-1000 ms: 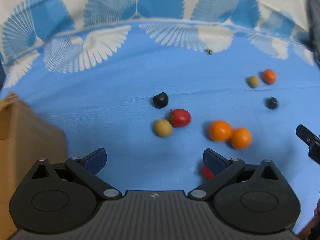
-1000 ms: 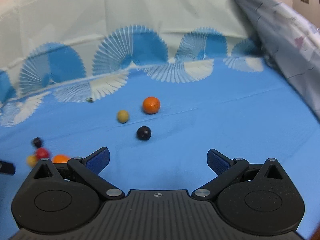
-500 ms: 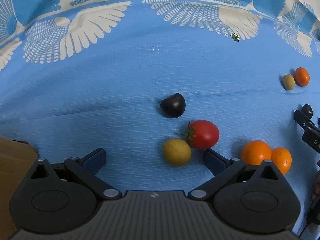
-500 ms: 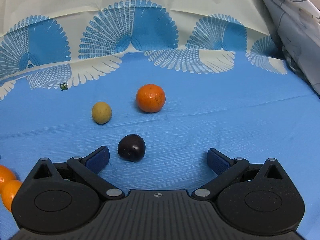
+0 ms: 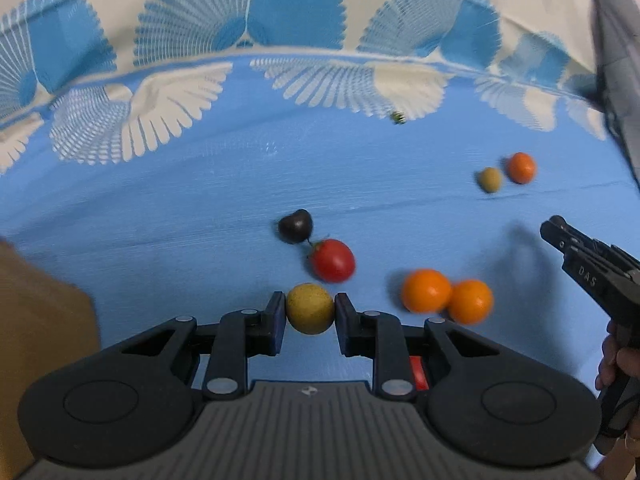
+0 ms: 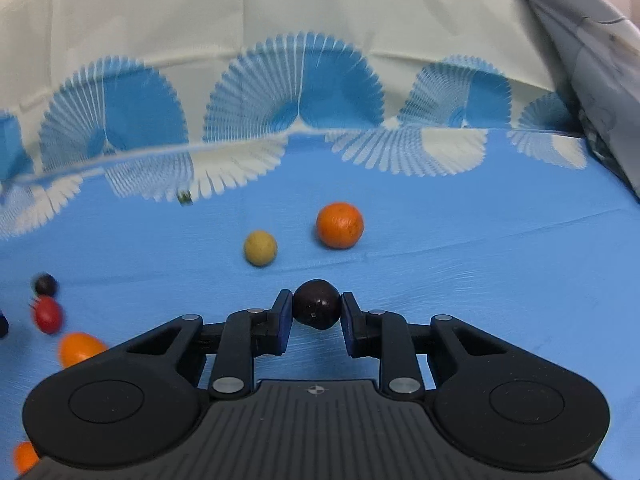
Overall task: Organize fruits
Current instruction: 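Carry the yellow-green plum with the left tool while the right tool carries the dark plum into the box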
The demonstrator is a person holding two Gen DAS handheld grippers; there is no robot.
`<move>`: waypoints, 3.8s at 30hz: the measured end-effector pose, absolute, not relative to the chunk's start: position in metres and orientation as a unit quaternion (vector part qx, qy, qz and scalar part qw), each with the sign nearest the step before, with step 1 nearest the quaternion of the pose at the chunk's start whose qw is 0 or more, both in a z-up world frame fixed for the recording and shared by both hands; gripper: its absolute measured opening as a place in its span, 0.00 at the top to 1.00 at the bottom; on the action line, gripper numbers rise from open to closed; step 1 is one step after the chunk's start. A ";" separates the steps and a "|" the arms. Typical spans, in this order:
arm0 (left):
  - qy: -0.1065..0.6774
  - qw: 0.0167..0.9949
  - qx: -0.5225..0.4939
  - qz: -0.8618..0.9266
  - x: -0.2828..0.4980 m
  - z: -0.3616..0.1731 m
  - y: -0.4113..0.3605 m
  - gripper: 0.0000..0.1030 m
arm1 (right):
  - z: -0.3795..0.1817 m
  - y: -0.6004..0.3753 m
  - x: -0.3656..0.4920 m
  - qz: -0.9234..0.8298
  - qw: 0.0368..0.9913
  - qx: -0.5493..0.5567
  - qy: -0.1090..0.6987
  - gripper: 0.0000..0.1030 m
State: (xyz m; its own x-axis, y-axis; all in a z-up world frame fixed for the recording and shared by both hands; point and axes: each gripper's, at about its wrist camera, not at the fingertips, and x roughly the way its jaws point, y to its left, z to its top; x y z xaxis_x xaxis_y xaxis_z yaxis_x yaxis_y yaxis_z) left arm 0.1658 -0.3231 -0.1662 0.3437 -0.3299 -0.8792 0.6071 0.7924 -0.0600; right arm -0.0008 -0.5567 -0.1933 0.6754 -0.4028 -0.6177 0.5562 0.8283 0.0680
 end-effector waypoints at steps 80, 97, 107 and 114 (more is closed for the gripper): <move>0.464 0.875 0.045 -0.128 -0.054 -0.009 0.092 0.72 | 0.005 -0.122 -0.185 0.031 0.951 0.072 0.301 0.74; 0.492 0.861 0.066 -0.113 0.028 -0.037 0.081 0.72 | -0.026 -0.124 -0.089 0.044 0.938 0.078 0.334 0.74; 0.511 0.850 0.083 -0.101 0.078 -0.069 0.067 0.72 | -0.056 -0.120 -0.032 0.049 0.929 0.064 0.361 0.74; 0.528 0.839 0.098 -0.091 0.104 -0.095 0.061 0.72 | -0.084 -0.123 -0.006 0.051 0.918 0.061 0.389 0.74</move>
